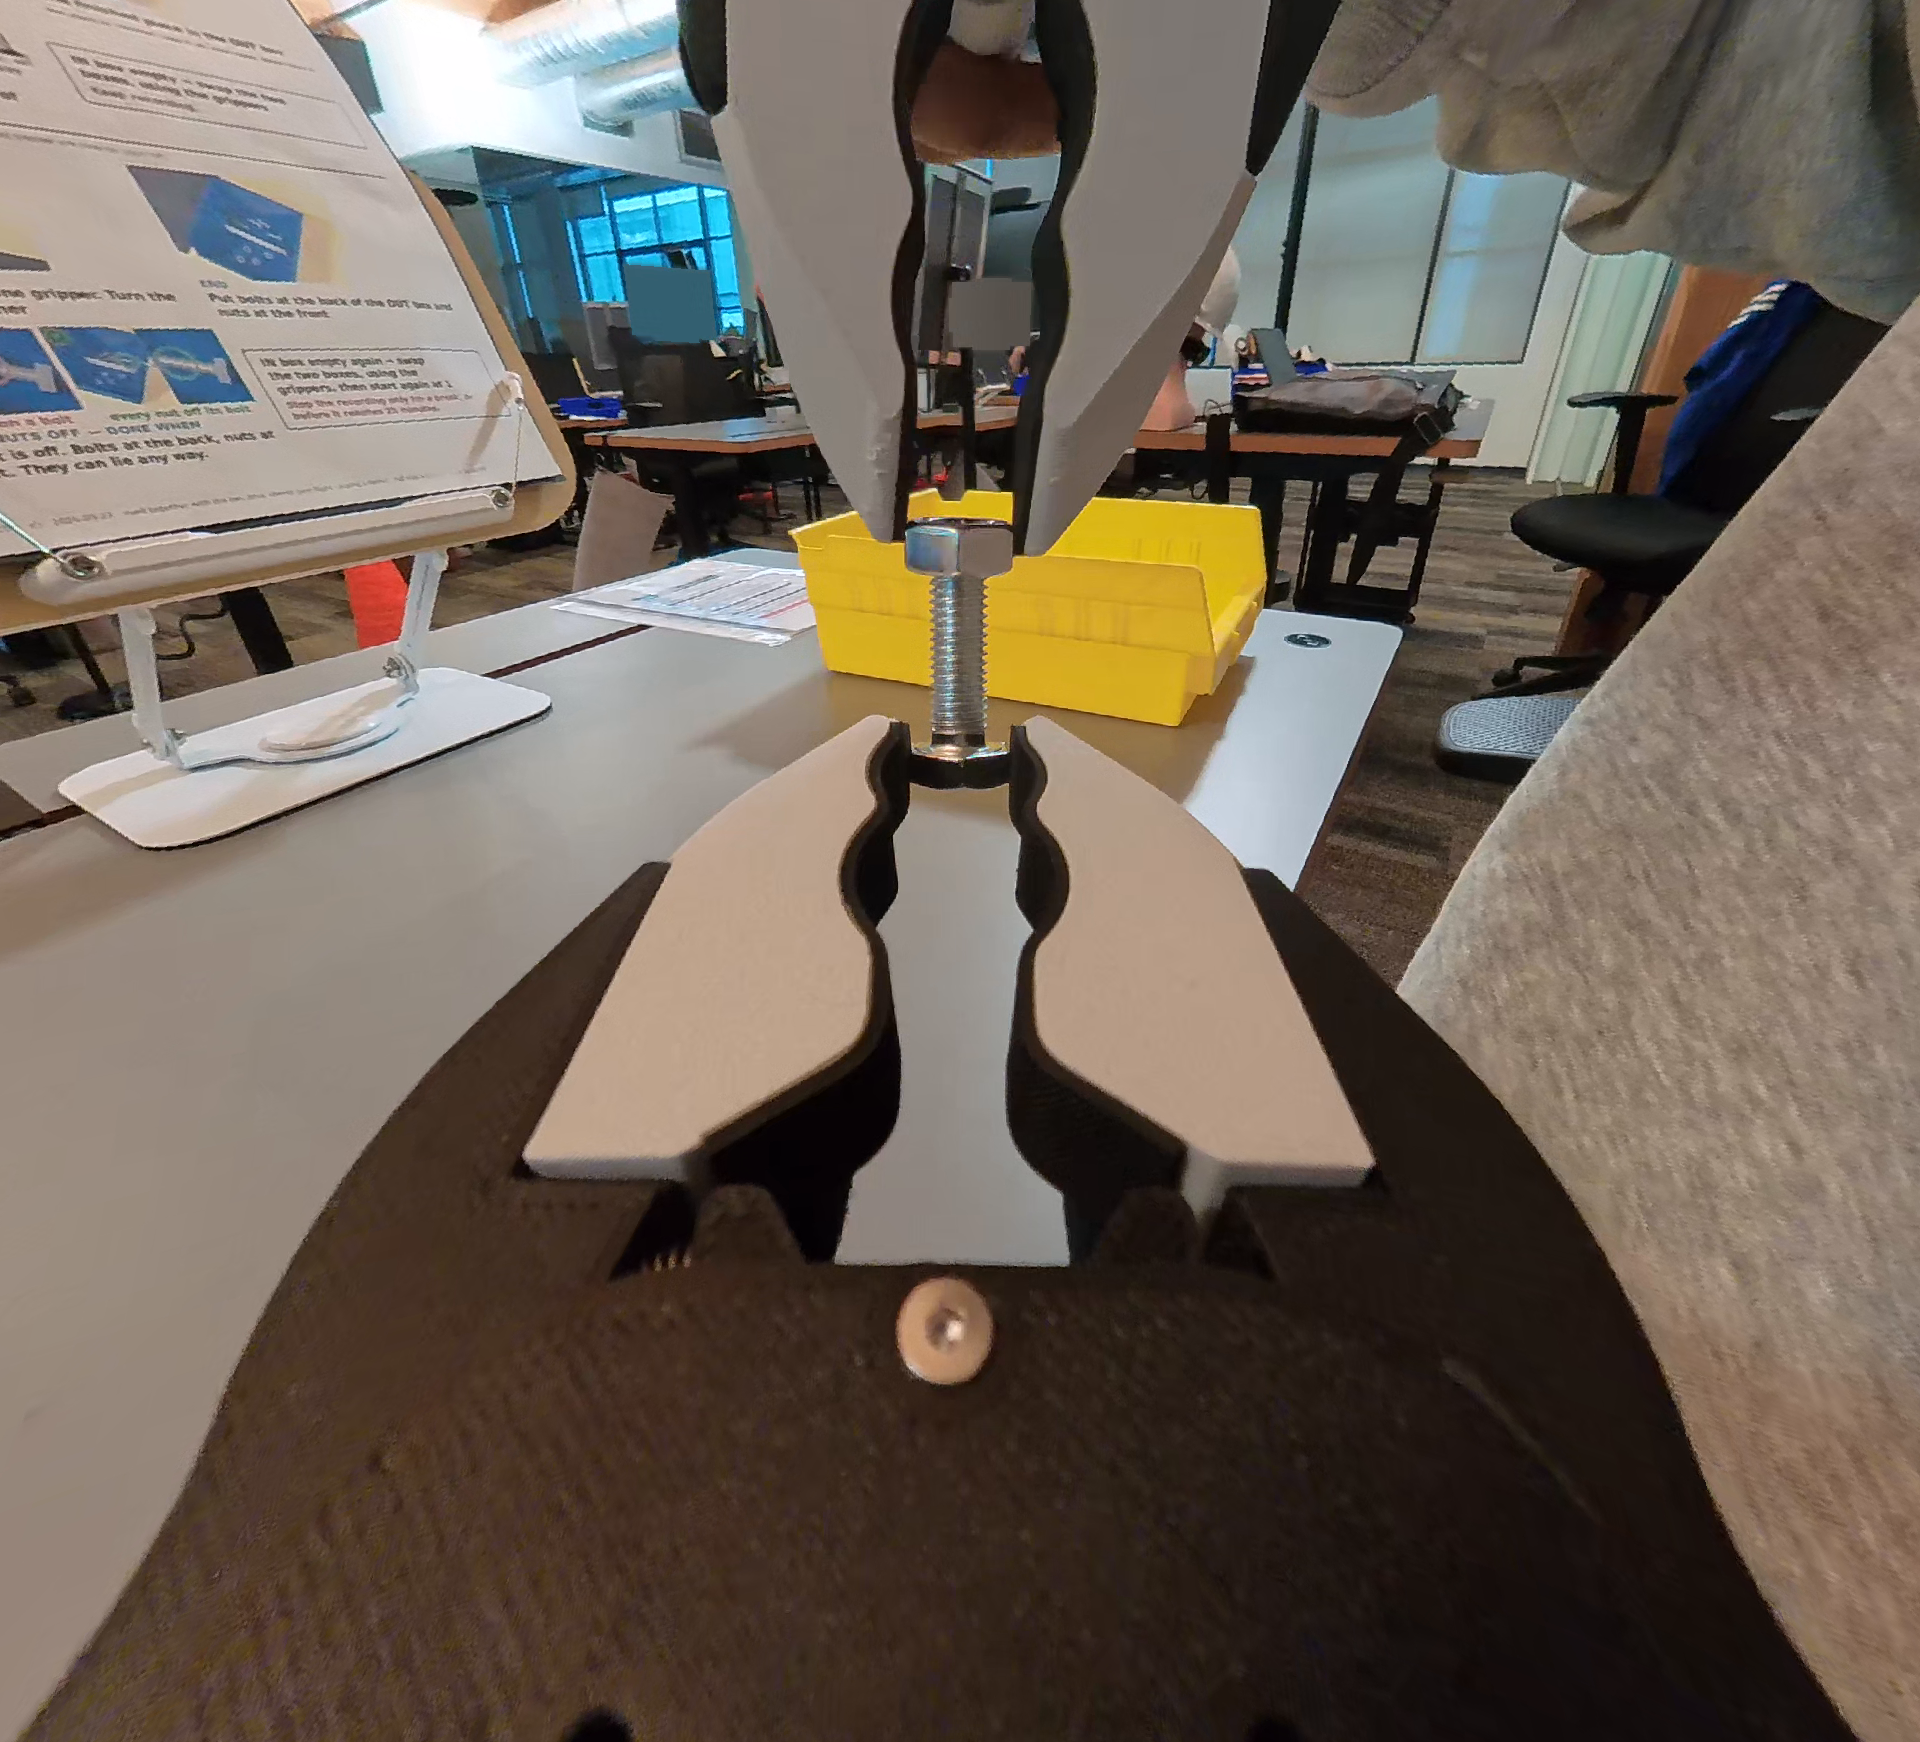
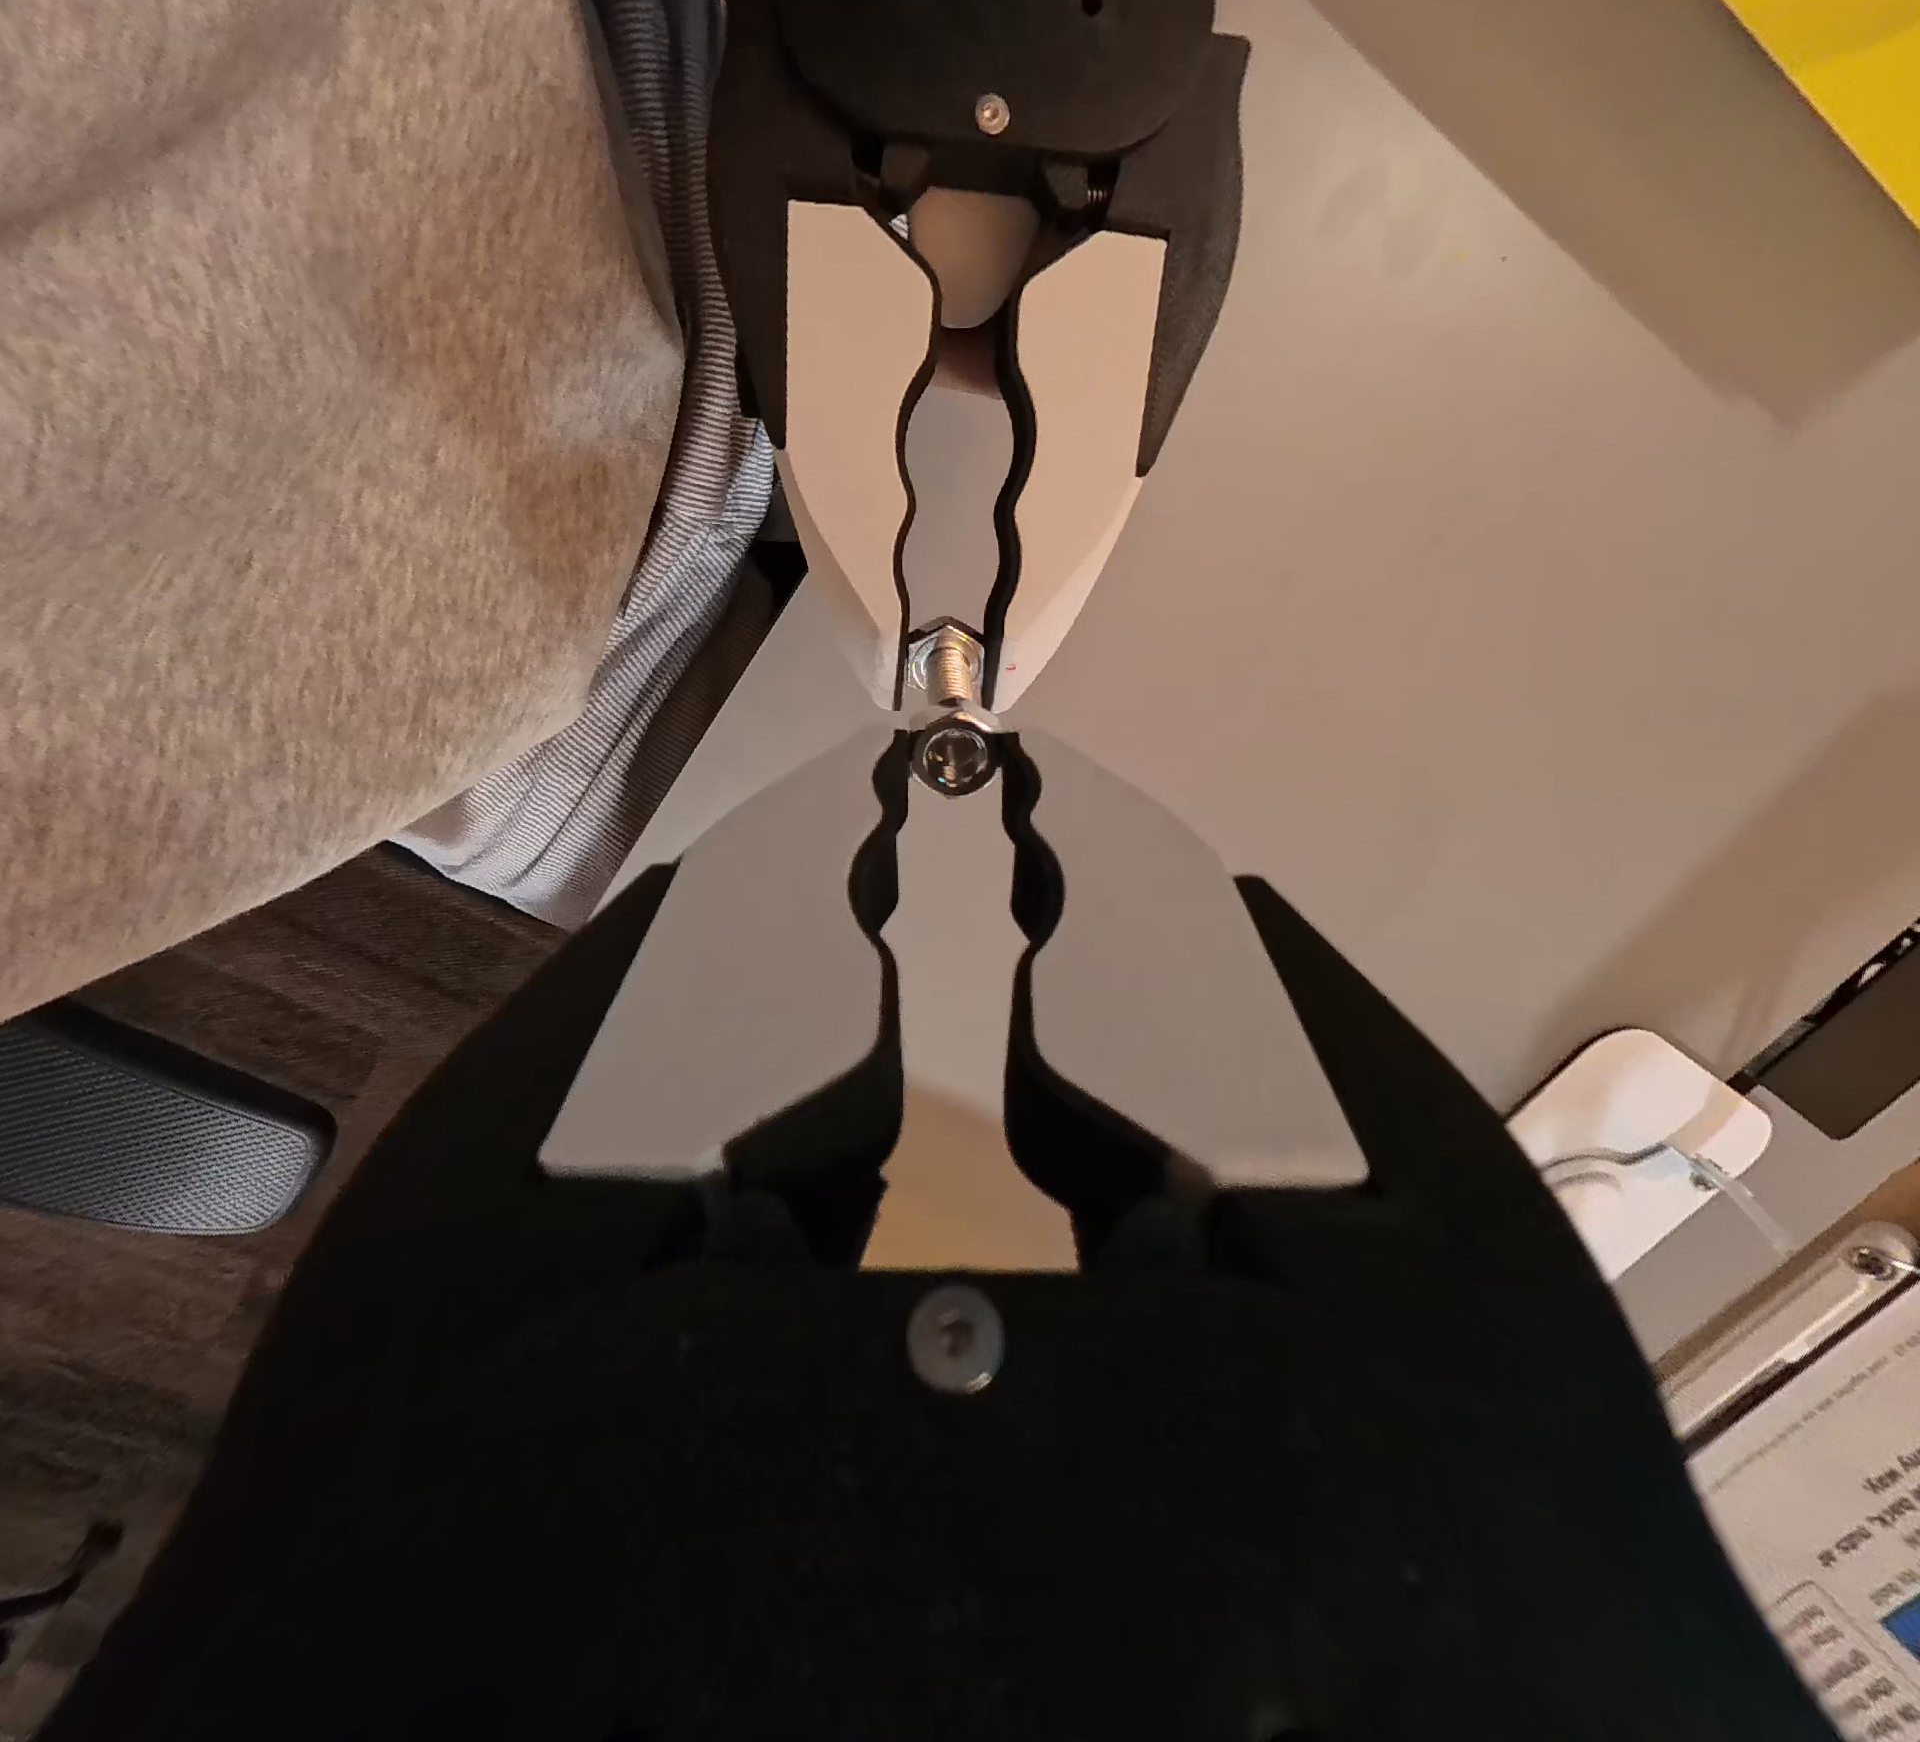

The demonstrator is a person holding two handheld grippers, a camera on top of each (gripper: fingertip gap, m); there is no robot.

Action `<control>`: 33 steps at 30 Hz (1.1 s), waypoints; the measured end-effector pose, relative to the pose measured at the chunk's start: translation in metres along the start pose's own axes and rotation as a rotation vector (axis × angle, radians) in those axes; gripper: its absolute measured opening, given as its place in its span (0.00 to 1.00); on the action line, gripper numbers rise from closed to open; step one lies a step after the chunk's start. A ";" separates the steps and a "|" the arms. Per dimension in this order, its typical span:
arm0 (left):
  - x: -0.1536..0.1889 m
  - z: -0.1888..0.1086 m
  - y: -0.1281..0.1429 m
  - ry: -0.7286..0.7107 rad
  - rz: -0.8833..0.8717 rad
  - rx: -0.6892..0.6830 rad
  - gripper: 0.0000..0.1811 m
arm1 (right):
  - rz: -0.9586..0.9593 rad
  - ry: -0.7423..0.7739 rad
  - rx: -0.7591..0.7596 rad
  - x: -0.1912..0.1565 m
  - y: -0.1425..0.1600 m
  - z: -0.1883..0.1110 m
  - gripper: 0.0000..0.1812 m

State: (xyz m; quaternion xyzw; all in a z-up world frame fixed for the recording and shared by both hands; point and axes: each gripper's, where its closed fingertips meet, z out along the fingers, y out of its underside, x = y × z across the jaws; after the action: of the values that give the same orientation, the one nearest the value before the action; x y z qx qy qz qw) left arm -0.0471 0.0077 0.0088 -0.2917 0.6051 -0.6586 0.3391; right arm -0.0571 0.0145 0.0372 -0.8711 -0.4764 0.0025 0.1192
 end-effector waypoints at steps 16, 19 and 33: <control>-0.010 -0.004 -0.007 -0.062 0.006 0.041 0.10 | 0.222 0.046 0.040 0.010 -0.004 -0.004 0.10; -0.009 -0.004 -0.008 -0.060 0.006 0.044 0.10 | 0.200 0.059 0.028 0.011 -0.003 -0.004 0.14; -0.009 -0.004 -0.008 -0.055 0.002 0.047 0.10 | 0.124 0.058 0.097 0.006 -0.016 -0.006 0.16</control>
State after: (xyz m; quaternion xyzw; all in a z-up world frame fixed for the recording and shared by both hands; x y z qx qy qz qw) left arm -0.0458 0.0175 0.0165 -0.3012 0.5802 -0.6639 0.3631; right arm -0.0663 0.0258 0.0473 -0.8918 -0.4172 0.0076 0.1747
